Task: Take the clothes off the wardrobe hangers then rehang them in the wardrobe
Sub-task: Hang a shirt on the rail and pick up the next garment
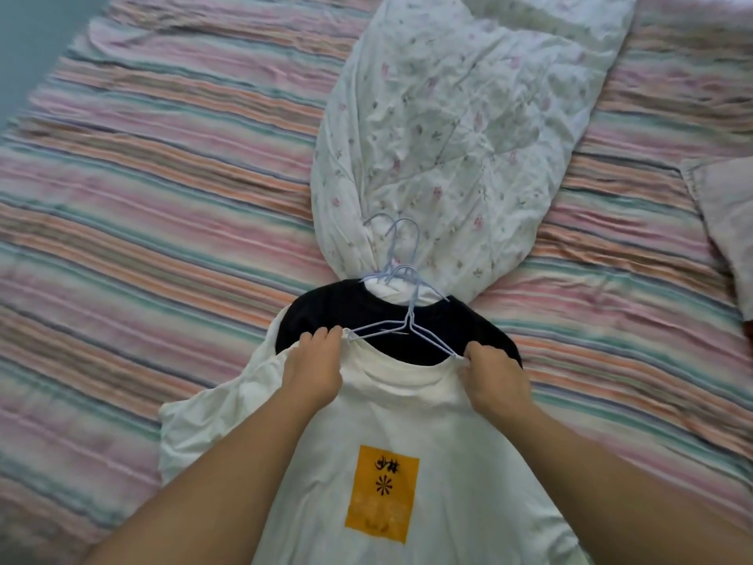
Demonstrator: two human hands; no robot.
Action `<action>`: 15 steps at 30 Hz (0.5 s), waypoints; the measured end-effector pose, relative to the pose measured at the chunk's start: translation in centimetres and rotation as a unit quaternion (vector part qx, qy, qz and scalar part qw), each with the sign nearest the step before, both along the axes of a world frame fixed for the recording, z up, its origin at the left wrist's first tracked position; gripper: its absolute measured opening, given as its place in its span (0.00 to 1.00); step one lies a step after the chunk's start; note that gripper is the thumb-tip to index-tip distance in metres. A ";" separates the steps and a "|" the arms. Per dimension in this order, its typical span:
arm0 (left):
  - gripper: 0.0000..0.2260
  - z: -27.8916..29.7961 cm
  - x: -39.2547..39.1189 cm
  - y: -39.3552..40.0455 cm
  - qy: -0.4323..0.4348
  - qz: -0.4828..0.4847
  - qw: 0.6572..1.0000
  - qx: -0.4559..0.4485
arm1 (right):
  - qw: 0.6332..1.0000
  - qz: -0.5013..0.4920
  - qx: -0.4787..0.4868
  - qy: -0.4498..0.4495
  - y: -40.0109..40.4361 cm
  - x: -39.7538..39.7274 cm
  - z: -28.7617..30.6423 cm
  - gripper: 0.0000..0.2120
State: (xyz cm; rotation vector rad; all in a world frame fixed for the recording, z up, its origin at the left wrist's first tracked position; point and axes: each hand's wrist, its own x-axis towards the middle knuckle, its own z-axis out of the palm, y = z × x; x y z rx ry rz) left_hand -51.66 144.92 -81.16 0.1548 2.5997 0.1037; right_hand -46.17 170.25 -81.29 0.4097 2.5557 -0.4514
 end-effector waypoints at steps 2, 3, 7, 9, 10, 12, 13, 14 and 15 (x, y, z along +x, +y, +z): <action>0.25 0.0 0.1 -0.1 0.013 0.015 1.000 0.011 | 1.000 0.003 -0.004 0.012 -0.3 0.2 0.0 0.02; 0.24 0.1 0.3 -0.1 0.022 0.025 0.999 0.018 | 1.000 -0.003 -0.012 0.023 -0.3 0.5 0.1 0.04; 0.21 0.6 1.9 -0.5 0.045 0.056 0.996 0.052 | 0.996 -0.018 -0.046 0.073 -0.3 2.6 1.2 0.06; 0.17 1.1 2.7 -0.6 0.035 0.058 0.996 0.056 | 0.996 -0.007 -0.026 0.089 -0.2 3.4 2.0 0.08; 0.14 1.3 3.0 -0.7 0.039 0.056 0.997 0.043 | 0.995 -0.003 -0.012 0.096 -0.2 3.6 2.4 0.09; 0.07 2.1 3.4 -0.6 0.063 0.069 0.995 0.019 | 0.993 -0.017 -0.009 0.114 -0.1 3.8 3.4 0.08; 0.05 2.6 3.5 -0.5 0.071 0.080 0.994 0.018 | 0.991 -0.031 -0.026 0.127 -0.2 3.9 3.9 0.08; 0.03 3.1 3.5 -0.4 0.074 0.086 0.993 0.021 | 0.987 -0.048 -0.053 0.142 -0.3 4.0 4.4 0.07; 0.04 3.5 3.7 -0.4 0.074 0.085 0.993 0.026 | 0.981 -0.067 -0.084 0.159 -0.4 4.3 4.9 0.06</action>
